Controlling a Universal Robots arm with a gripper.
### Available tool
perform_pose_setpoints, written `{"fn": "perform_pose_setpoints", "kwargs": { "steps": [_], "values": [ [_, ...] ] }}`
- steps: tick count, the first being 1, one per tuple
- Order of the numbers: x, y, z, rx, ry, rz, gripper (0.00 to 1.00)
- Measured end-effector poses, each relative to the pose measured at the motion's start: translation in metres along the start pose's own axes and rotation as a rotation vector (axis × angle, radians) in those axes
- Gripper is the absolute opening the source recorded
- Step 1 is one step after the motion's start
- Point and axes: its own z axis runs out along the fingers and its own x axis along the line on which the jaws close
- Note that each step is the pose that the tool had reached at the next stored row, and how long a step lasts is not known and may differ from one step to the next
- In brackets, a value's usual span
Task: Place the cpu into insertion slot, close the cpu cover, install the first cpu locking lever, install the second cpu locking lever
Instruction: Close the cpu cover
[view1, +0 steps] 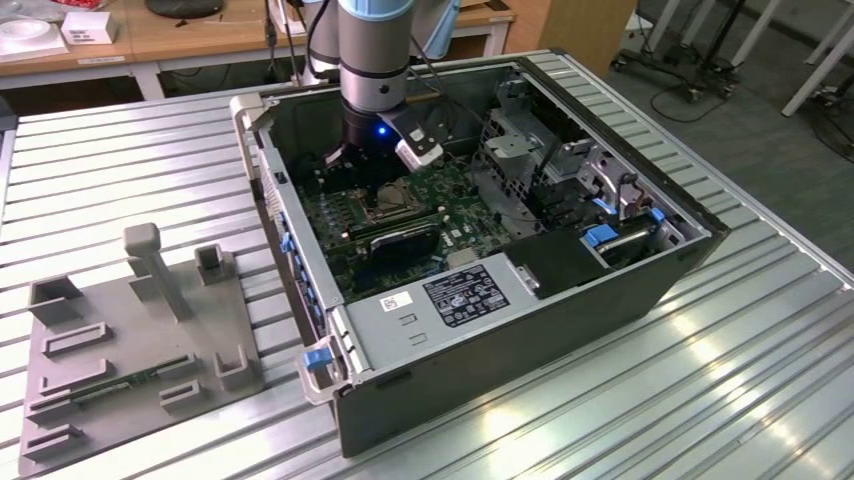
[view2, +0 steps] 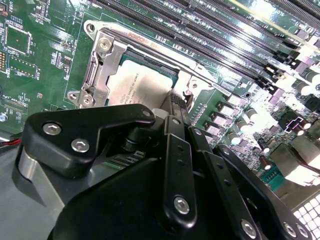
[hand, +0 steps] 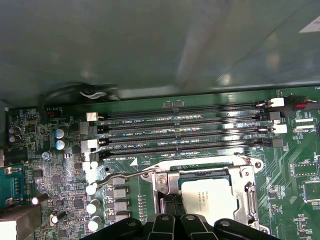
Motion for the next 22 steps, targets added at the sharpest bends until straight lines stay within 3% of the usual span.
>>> {"fn": "perform_pose_setpoints", "kwargs": {
  "steps": [22],
  "values": [
    [0.0001,-0.0002,0.0006,0.0003,0.0002,0.0,0.11]
  ]
}}
